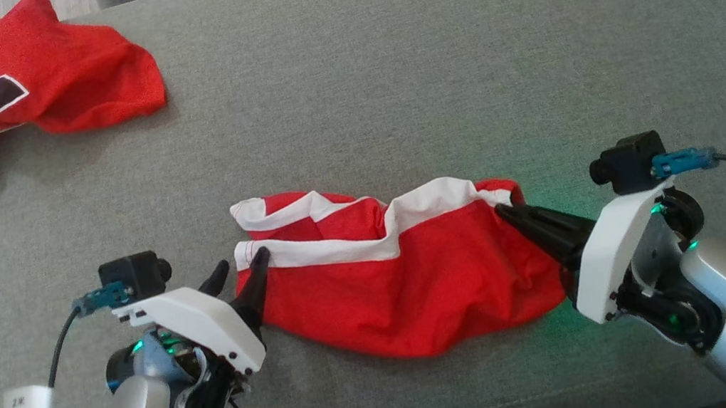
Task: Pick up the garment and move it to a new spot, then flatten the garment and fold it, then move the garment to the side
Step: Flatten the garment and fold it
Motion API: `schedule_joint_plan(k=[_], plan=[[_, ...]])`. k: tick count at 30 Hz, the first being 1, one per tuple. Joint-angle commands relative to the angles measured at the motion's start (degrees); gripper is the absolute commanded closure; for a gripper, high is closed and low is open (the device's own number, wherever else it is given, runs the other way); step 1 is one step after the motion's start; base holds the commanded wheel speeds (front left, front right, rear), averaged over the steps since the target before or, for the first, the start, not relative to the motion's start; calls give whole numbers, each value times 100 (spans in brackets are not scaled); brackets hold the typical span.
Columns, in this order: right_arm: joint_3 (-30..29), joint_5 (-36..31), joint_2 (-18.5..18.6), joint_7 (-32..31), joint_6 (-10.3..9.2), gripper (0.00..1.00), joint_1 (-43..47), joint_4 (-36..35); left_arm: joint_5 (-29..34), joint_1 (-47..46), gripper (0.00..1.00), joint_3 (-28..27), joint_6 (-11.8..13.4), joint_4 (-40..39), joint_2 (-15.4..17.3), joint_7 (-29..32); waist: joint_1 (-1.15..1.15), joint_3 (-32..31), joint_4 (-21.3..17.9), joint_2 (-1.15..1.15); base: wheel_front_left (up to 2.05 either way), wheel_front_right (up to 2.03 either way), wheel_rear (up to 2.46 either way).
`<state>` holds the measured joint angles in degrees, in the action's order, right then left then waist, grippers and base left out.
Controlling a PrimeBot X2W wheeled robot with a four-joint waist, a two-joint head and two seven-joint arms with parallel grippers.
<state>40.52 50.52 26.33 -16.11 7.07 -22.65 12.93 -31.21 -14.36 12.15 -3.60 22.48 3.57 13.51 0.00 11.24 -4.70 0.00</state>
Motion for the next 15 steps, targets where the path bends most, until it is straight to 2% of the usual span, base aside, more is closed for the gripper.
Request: schedule_joint_plan(k=[1, 6, 15], plan=[[25, 48, 70, 79, 42, 100, -165, -131, -111, -262, 0, -218, -62, -180, 54, 41, 0, 2, 7, 0, 0, 0, 0], [62, 94, 82, 134, 42, 100, -207, -54, -447, -245, 0, -222, -181, -216, 42, 227, 0, 9, 21, 0, 0, 0, 0], [141, 153, 71, 207, 42, 100, -305, 29, -591, -308, 0, -185, -235, -190, 49, 210, 0, 71, -16, 0, 0, 0, 0]])
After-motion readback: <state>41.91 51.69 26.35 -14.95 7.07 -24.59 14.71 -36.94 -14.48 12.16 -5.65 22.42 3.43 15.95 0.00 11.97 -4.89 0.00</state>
